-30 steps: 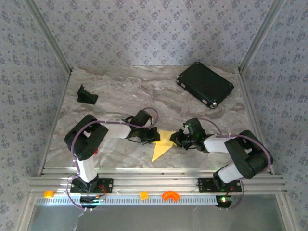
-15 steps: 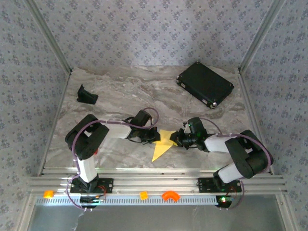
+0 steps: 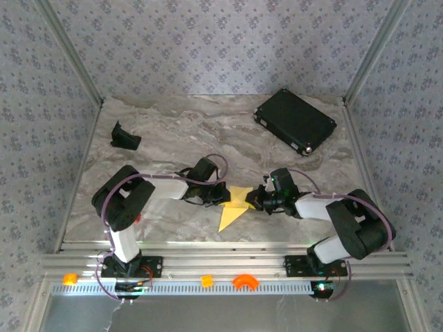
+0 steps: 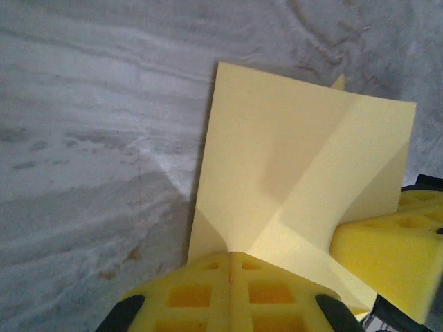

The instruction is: Fold a paper plane with a square sheet of paper (pick it up from the middle)

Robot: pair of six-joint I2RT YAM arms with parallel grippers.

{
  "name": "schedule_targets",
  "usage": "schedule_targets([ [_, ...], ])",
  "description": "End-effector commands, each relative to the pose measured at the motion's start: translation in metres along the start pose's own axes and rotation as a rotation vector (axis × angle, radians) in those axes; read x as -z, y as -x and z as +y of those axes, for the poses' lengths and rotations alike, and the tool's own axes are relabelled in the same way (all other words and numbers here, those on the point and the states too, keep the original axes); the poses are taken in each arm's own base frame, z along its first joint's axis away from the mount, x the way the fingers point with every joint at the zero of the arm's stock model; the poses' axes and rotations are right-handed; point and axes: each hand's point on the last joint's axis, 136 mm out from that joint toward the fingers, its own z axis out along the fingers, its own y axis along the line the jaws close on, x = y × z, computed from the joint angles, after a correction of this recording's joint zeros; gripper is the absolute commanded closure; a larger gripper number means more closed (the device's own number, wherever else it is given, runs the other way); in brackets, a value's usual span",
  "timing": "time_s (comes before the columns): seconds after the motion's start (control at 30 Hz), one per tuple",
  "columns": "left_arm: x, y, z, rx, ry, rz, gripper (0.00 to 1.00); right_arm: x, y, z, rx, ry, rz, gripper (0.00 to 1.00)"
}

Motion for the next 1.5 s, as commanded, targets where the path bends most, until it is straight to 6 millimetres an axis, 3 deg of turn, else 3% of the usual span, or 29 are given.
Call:
schedule_targets([
  [0.0,0.025,0.010,-0.024,-0.115,0.014,-0.079,0.91,0.006,0.006,0.004,-0.006,-0.021,-0.030,0.97],
  [0.13,0.032,0.003,-0.024,-0.216,0.066,-0.116,0.88,0.011,0.013,0.003,-0.029,-0.025,-0.070,0.98],
  [0.33,0.032,-0.025,-0.023,-0.436,0.207,-0.153,0.80,0.013,0.018,0.005,-0.066,-0.008,-0.085,0.99],
  [0.57,0.028,-0.055,-0.024,-0.657,0.326,-0.210,0.60,0.016,0.024,0.002,-0.111,0.000,-0.107,0.99],
  [0.73,0.021,-0.065,-0.022,-0.790,0.429,-0.203,0.53,0.016,0.025,0.004,-0.121,0.005,-0.107,0.99],
  [1.13,0.008,-0.064,-0.016,-0.975,0.697,-0.199,0.48,0.016,0.025,0.003,-0.133,0.001,-0.108,0.99],
  [1.47,-0.002,-0.064,-0.007,-1.011,0.791,-0.187,0.51,0.016,0.025,0.004,-0.136,0.004,-0.108,0.99],
])
